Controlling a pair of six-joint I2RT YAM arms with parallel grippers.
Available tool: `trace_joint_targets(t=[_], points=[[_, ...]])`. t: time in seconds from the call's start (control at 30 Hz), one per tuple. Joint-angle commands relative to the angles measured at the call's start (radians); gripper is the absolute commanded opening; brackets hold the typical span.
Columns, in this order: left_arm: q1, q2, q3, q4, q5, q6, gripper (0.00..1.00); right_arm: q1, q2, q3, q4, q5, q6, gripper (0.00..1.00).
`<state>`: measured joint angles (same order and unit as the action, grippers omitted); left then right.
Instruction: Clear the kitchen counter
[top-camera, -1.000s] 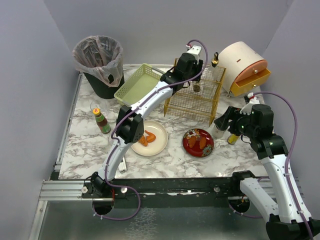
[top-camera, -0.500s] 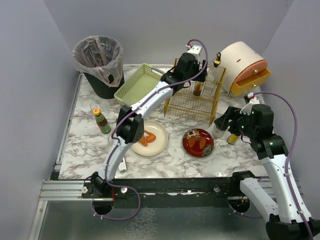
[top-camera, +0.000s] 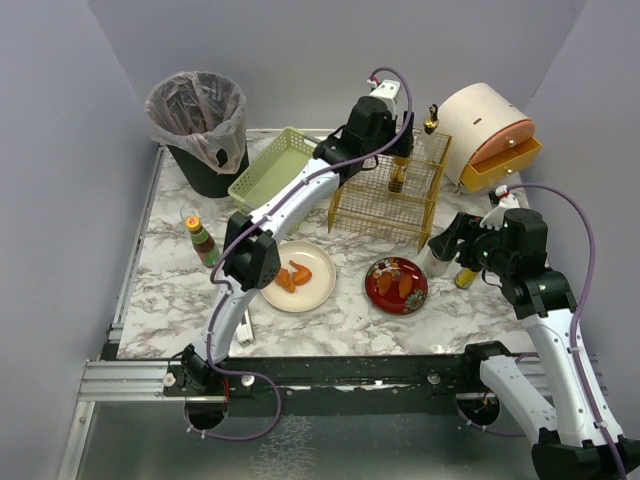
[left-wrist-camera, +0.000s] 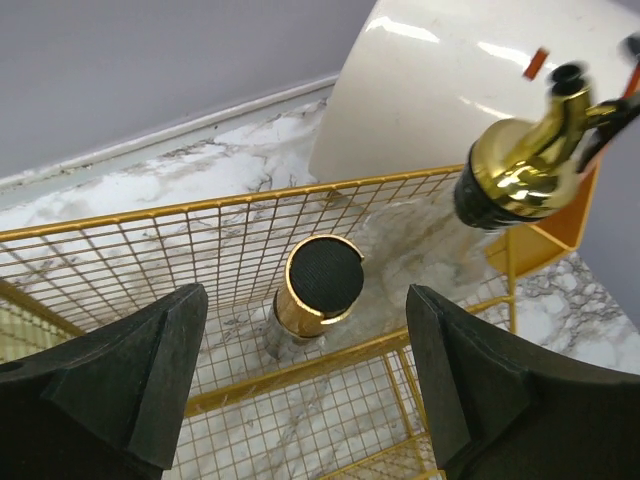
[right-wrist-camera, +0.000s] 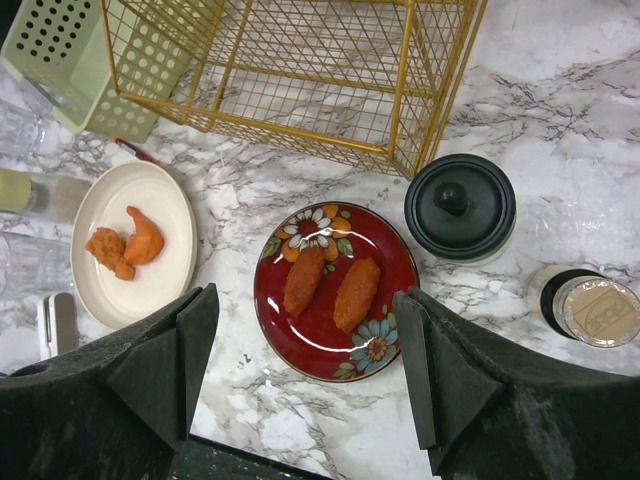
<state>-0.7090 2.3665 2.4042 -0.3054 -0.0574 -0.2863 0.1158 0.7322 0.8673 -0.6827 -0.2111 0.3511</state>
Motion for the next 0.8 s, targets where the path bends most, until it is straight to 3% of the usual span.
trace_joint_targets(t=[0.0, 0.27, 0.43, 0.6, 0.77], points=[[-0.004, -0.197, -0.065, 0.003, -0.039, 0.025, 0.88, -0.004, -0.005, -0.004, 0.025, 0.000, 0.016, 0.77], [0.001, -0.451, -0.285, -0.074, -0.187, 0.044, 0.92, -0.004, 0.039, 0.051, 0.070, 0.009, 0.008, 0.78], [0.015, -0.665, -0.510, -0.103, -0.286, 0.027, 0.99, -0.005, 0.053, 0.055, 0.094, 0.032, -0.005, 0.80], [0.039, -0.891, -0.736, -0.114, -0.364, 0.000, 0.99, -0.004, 0.072, 0.017, 0.123, 0.062, -0.018, 0.81], [0.075, -1.061, -0.871, -0.203, -0.418, -0.032, 0.99, -0.004, 0.104, 0.019, 0.101, 0.087, -0.021, 0.81]])
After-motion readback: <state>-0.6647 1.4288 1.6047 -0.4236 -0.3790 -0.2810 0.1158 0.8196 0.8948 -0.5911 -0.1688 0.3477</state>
